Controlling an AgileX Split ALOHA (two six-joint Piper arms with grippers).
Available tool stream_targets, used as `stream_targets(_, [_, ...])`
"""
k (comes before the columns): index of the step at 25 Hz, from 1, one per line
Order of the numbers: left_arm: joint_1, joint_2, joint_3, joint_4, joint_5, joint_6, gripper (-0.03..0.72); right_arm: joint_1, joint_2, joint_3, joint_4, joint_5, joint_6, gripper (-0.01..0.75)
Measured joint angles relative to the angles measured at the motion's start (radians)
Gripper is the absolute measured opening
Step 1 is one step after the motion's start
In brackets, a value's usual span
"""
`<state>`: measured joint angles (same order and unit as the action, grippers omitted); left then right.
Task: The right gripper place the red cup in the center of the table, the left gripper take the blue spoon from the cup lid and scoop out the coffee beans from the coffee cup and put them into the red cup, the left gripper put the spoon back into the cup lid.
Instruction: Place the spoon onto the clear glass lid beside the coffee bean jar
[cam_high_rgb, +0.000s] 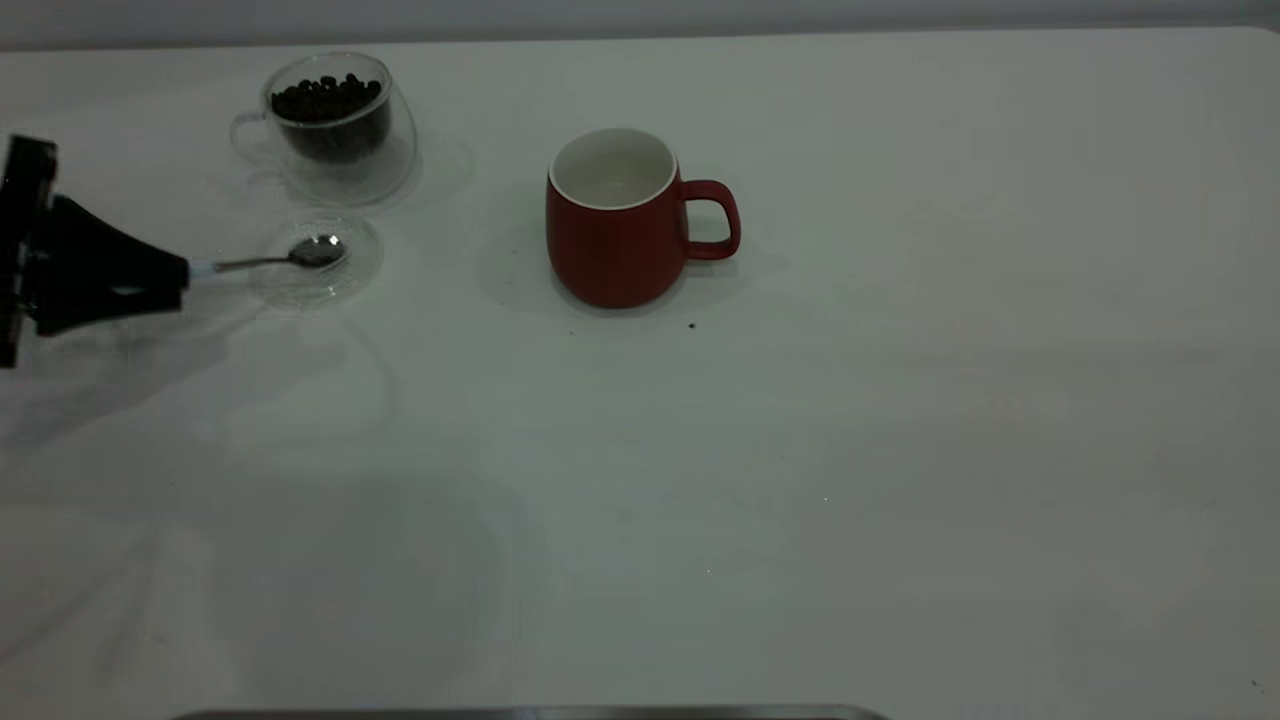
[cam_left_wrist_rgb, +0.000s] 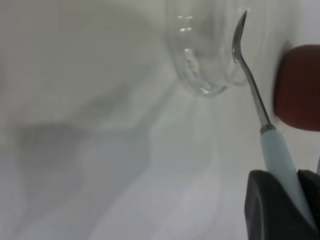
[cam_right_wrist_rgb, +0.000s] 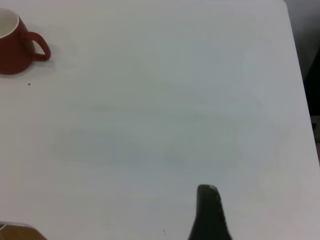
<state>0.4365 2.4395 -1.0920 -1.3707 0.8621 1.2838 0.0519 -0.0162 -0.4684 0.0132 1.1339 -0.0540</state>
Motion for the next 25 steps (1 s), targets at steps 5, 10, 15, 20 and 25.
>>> stream_targets(5, [0.0, 0.056, -0.016, -0.051, 0.02, 0.001, 0.122, 0.0, 0.0, 0.0, 0.0, 0.0, 0.0, 0.582])
stream_targets(10, [0.0, 0.083, -0.02, -0.111, 0.037, 0.023, 0.122, 0.0, 0.0, 0.0, 0.0, 0.0, 0.0, 0.582])
stream_targets(15, [0.0, 0.087, -0.021, -0.124, 0.038, 0.027, 0.122, 0.0, 0.0, 0.0, 0.0, 0.0, 0.0, 0.582])
stream_targets(20, [0.0, 0.088, -0.021, -0.124, 0.044, 0.025, 0.234, 0.0, 0.0, 0.0, 0.0, 0.0, 0.0, 0.582])
stream_targets(25, [0.0, 0.093, -0.021, -0.127, 0.082, 0.024, 0.459, 0.0, 0.0, 0.0, 0.0, 0.0, 0.0, 0.582])
